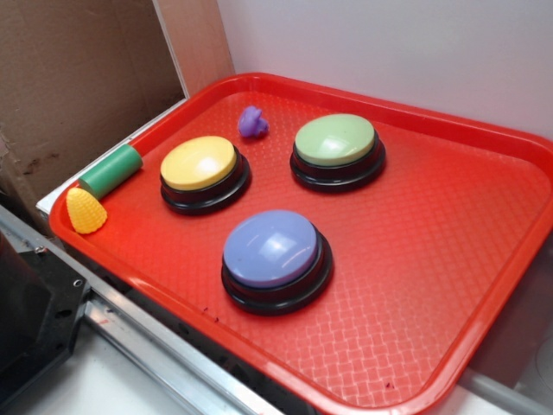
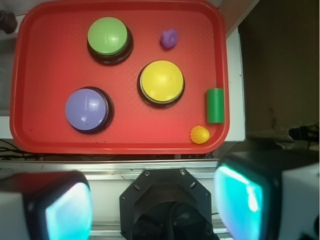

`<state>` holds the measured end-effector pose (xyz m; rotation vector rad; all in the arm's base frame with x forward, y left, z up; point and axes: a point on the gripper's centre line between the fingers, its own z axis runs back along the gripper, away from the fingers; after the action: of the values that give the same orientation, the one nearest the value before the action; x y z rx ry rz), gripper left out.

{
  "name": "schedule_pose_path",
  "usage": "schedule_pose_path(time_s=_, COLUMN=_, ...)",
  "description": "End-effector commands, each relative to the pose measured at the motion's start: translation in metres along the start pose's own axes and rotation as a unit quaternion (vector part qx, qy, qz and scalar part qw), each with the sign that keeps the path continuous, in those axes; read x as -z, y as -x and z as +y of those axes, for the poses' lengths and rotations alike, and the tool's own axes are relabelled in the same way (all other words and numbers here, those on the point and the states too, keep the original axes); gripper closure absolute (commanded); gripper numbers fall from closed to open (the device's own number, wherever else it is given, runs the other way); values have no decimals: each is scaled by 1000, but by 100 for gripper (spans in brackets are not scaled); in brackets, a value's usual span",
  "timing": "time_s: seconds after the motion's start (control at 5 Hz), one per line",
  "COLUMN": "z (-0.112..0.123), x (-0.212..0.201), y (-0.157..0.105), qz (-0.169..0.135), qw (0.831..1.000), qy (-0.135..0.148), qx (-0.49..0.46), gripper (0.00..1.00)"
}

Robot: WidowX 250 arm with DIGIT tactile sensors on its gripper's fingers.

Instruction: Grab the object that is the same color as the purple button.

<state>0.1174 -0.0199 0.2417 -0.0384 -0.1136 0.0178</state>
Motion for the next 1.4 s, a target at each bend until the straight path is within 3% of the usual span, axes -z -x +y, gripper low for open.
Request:
schedule_pose_path(time_s=0.0, z=15, x=26, y=-32, qz=-24, qw=998, qy=-3, qx=-57, gripper=0)
schedule_pose_path(time_s=0.6, z=33, x=97, y=-98, qz=-80, qw=980, qy=-29, qx=-178, gripper=0)
schedule_pose_path(time_s=0.8, z=40, x=125, y=-122, qz=-101, qw=966, qy=-29, qx=-236, gripper=0)
schedule_pose_path(time_s=1.2, z=55, x=180, y=-162, qz=-105, qw=944, qy=-54, qx=-309, gripper=0)
